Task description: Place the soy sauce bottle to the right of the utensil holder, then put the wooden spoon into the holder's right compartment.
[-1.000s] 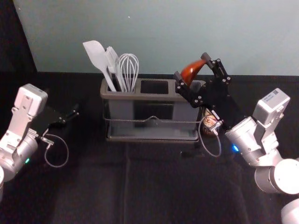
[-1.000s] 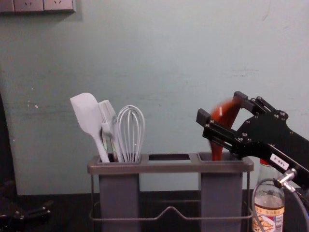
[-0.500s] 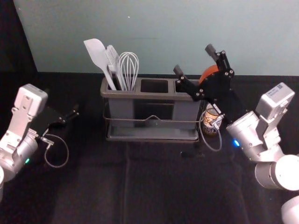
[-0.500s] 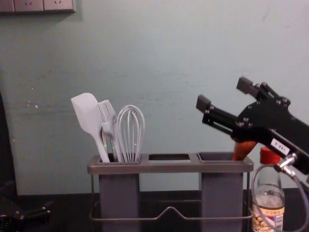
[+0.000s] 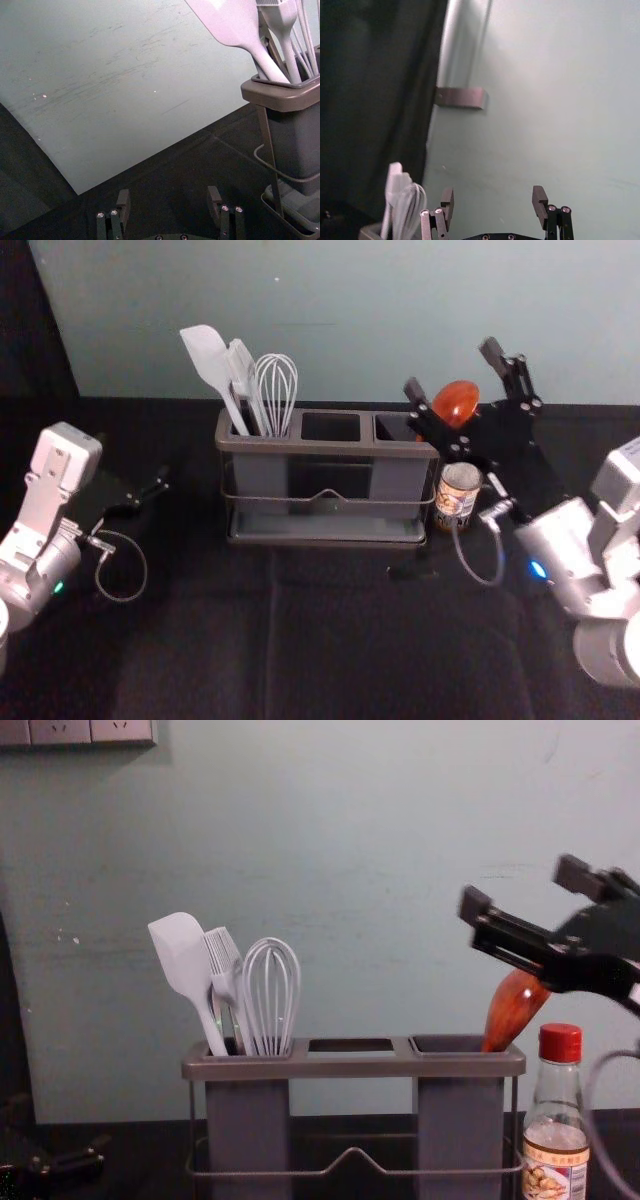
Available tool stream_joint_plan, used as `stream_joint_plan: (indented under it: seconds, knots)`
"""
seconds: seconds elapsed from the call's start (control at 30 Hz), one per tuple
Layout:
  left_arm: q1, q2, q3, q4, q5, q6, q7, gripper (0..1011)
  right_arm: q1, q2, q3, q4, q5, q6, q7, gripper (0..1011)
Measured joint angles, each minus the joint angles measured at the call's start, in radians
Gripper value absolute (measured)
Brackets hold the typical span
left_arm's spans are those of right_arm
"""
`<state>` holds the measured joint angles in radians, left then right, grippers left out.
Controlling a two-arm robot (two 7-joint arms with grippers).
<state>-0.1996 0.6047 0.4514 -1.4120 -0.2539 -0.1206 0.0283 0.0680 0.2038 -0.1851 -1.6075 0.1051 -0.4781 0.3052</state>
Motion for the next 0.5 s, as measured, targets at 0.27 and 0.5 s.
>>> stream_joint_plan:
  seconds: [0.27, 0.5]
  knots:
    - [0.0, 0.0, 0.0, 0.0, 0.0, 0.0, 0.0, 1005, -0.195, 0.027, 0.09, -0.21, -0.033, 0.204, -0.101, 1003]
    - [0.0, 0.0, 0.0, 0.0, 0.0, 0.0, 0.0, 1005, -0.277, 0.017, 0.153, -0.252, -0.072, 0.331, -0.171, 1003]
